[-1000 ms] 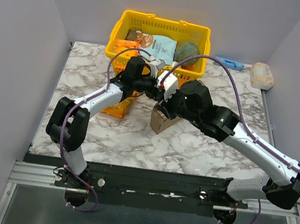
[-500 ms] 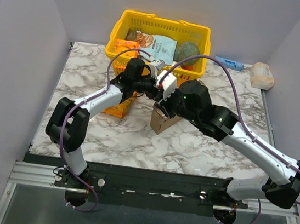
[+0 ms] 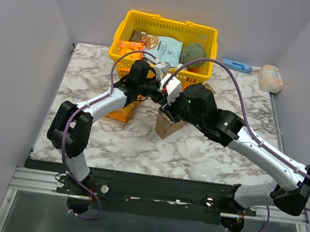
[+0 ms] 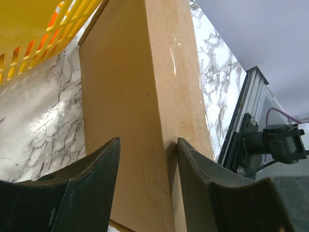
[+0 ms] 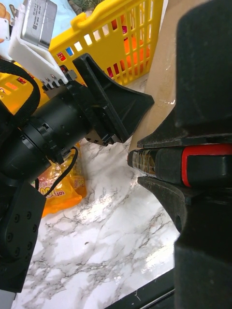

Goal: Unpack the express box

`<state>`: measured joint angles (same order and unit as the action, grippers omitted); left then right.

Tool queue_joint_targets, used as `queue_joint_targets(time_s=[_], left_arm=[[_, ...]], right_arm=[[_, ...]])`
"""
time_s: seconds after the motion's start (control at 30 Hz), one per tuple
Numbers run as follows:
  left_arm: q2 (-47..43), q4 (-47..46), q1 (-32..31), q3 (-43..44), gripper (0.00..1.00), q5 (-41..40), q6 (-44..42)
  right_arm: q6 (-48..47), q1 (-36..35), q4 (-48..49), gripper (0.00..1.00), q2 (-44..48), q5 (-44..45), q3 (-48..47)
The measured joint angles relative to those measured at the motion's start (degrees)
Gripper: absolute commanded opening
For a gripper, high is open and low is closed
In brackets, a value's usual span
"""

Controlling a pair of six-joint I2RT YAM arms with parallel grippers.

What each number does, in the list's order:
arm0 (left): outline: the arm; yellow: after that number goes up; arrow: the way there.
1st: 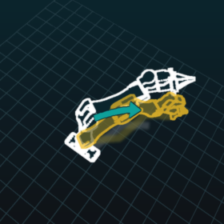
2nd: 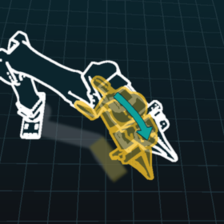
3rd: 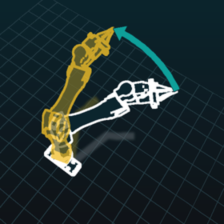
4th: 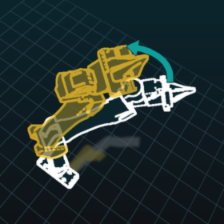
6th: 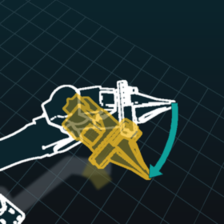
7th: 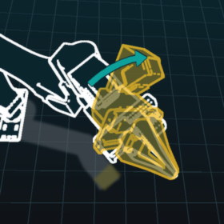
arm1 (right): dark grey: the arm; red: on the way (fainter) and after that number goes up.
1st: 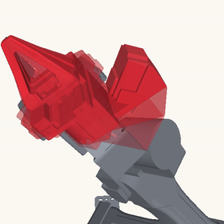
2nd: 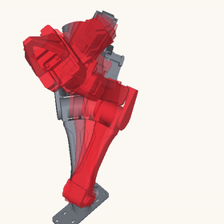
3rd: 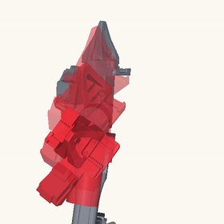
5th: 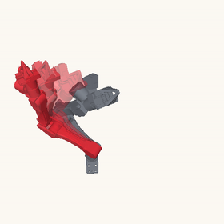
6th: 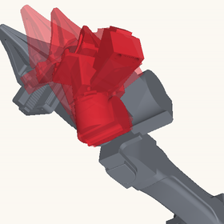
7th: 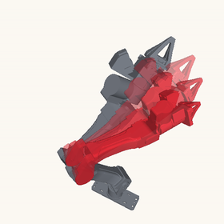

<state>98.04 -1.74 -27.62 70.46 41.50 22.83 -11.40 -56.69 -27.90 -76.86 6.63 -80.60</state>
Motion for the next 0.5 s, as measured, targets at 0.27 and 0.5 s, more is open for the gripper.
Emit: queue_joint_targets(time_s=[0.27,0.5], left_arm=[[0.00,0.00,0.00,0.00,0.58,0.00,0.02],[0.02,0.00,0.00,0.00,0.58,0.00,0.22]], right_arm=[[-0.26,0.00,0.02,0.00,-0.22,0.07,1.29],[-0.22,-0.02,0.09,0.00,-0.22,0.61,2.10]])
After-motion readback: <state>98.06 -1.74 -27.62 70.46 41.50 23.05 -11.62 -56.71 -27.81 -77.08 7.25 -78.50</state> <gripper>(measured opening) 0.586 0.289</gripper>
